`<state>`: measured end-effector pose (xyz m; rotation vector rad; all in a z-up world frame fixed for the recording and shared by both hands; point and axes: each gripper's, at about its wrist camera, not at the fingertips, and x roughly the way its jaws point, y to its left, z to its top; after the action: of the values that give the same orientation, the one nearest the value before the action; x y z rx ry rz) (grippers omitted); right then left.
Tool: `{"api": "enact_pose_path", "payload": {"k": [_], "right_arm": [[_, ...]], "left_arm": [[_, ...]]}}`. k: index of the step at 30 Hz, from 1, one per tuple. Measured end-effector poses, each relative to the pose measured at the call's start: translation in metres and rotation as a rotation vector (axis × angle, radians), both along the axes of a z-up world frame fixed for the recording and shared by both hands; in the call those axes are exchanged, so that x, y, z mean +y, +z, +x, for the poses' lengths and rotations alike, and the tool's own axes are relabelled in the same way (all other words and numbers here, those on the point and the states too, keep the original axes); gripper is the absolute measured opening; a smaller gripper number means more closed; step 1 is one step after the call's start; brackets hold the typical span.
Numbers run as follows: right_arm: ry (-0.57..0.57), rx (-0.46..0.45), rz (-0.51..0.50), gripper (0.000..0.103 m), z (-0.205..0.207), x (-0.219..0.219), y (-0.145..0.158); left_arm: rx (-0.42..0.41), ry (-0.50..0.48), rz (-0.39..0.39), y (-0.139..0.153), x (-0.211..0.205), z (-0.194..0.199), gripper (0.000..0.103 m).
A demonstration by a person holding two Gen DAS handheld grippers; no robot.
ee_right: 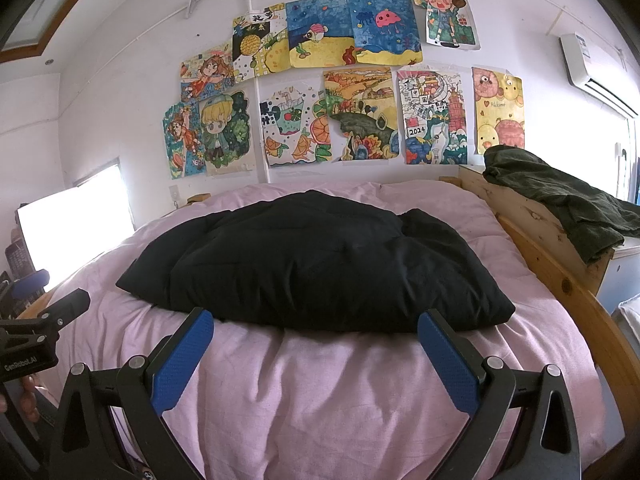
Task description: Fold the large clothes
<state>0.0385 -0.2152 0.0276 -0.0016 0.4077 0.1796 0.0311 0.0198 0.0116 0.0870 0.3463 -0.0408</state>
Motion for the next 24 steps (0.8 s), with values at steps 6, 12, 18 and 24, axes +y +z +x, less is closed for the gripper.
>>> {"api": "enact_pose_path", "payload": {"k": [6,12,18,24], "right_arm": [[-0.001,0.000,0.000,0.103,-0.0001,0.0002,0.0002],[-0.001,0.000,0.001,0.103,-0.0001,0.0007,0.0003],[-0.001,0.000,0.002,0.103,0.0000,0.0006,0.0004],[-0.002,0.001,0.002,0.103,0.0000,0.0011,0.0007]], "left_arm": [[0.001,0.000,0.001,-0.0010,0.0008,0.0003,0.101],[0.000,-0.002,0.003,-0.0001,0.0012,0.0002,0.101],[0.001,-0.003,0.004,0.0001,0.0016,0.0003,0.101],[0.001,-0.004,0.005,-0.0007,0.0024,0.0006,0.101]]}}
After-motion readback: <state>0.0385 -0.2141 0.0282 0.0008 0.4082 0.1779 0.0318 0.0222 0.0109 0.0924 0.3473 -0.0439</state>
